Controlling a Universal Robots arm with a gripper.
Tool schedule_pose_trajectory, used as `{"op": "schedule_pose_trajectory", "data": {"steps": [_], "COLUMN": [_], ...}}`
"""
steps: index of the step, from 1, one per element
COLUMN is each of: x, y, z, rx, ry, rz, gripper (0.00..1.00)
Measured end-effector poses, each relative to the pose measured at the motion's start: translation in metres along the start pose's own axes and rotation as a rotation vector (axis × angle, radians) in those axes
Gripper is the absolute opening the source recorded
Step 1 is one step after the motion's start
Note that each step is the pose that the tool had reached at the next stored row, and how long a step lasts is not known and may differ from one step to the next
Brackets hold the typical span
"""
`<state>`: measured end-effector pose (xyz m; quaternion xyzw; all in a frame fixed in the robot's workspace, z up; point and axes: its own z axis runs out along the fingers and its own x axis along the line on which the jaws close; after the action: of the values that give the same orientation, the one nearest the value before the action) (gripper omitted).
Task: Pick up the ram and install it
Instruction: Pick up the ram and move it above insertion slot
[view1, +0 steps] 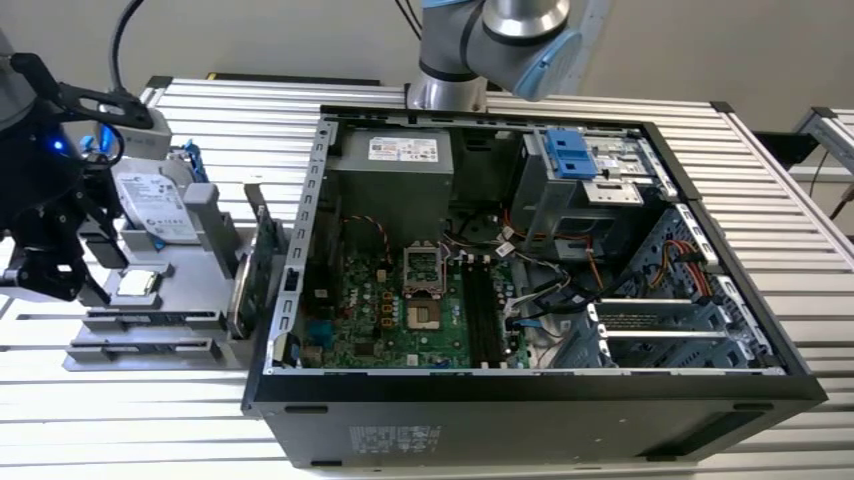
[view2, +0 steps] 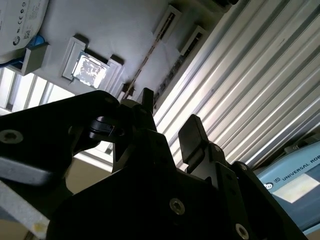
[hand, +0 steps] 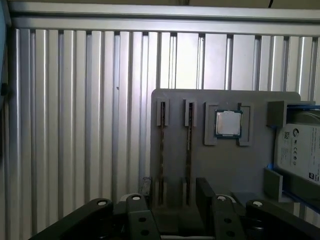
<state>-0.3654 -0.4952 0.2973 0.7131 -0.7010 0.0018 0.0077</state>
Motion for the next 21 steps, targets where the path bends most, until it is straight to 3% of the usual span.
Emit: {"op": "schedule_pose_trajectory", "data": {"steps": [8, 21], "x": [0.0001, 0.0003], "y": [0.0000, -0.0001], "z": [0.0035, 0.0152], "rx": [-0.0008, -0.0010], "ry": [-0.0001, 0.0005], "rz": [0.000, 0.000], "gripper": [1.00, 1.00]}}
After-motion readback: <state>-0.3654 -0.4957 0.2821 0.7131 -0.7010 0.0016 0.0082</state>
